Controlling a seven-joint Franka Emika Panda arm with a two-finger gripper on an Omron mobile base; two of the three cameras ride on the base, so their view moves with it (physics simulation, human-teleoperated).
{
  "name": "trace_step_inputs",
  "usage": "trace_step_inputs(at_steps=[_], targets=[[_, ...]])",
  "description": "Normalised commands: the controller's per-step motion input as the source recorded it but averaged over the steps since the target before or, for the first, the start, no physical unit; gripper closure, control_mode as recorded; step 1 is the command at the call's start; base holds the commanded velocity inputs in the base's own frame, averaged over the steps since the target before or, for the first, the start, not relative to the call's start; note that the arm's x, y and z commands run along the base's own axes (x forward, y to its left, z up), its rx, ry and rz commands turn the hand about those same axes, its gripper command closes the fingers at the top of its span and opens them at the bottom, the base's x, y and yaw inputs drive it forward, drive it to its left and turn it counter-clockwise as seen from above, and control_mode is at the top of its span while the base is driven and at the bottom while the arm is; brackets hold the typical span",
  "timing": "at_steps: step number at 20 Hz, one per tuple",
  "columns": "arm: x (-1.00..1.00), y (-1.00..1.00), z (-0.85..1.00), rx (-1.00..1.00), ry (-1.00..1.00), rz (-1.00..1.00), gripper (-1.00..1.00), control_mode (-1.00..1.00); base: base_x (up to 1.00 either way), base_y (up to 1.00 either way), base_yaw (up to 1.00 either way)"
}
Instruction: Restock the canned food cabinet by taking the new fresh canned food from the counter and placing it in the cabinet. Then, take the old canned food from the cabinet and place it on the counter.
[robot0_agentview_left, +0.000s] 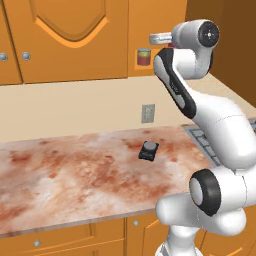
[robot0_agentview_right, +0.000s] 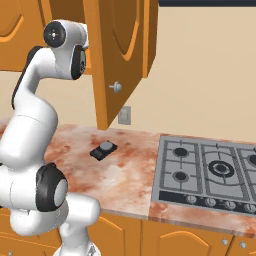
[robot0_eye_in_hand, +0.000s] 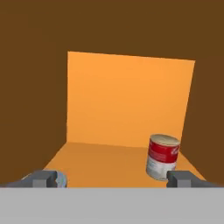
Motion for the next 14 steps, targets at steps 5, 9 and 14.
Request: trace_step_inputs(at_steps=[5,9,14], targets=[[-0.26,0.06,0.00,0.15,0.34,0.16,-1.00,-1.00,0.00,0.00,0.00],[0.03,0.03,-0.20,0.00,0.09,0.00,-1.00,-1.00,0.00,0.00,0.00],[0.09,0.11,-0.57,0.00,0.17,0.00,-1.00,-1.00,0.00,0.00,0.00]])
